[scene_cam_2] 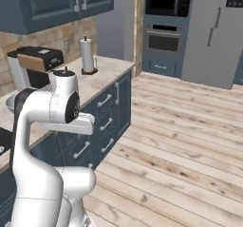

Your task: Place one of the steaks on the plate and the other in the bowl. Then place the bowl in the fridge.

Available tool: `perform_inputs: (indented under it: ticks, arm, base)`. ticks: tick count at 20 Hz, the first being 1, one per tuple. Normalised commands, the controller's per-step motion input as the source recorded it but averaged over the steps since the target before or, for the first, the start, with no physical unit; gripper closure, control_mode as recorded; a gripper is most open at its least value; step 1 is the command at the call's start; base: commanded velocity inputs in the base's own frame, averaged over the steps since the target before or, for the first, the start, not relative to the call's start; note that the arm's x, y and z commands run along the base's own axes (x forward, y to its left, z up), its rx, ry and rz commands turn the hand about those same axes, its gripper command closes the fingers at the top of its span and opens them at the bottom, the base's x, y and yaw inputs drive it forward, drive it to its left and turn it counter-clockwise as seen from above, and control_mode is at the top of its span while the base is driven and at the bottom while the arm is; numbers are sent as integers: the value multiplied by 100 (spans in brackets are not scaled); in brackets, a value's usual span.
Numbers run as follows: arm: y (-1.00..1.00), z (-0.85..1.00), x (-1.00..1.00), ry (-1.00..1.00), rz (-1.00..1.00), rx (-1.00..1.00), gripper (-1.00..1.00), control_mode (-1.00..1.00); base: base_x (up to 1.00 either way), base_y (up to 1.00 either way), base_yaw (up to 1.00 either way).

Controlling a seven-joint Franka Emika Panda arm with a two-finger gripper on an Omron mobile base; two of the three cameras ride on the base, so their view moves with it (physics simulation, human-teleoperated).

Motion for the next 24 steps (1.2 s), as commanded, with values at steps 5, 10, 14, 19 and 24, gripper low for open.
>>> perform_inputs:
  ticks: [5,10,14,19,24]
  arm:
    - [0,0,0,0,0,0,-100,100]
    - [0,0,0,0,0,0,-100,100]
    - [0,0,0,0,0,0,-100,100]
    - [0,0,0,0,0,0,-100,100]
    - [0,0,0,0,0,0,-100,100]
  base:
    - [90,0,-37]
    - [93,2,-32]
    - [91,22,-22]
    - [95,33,-18]
    - [92,27,-21]
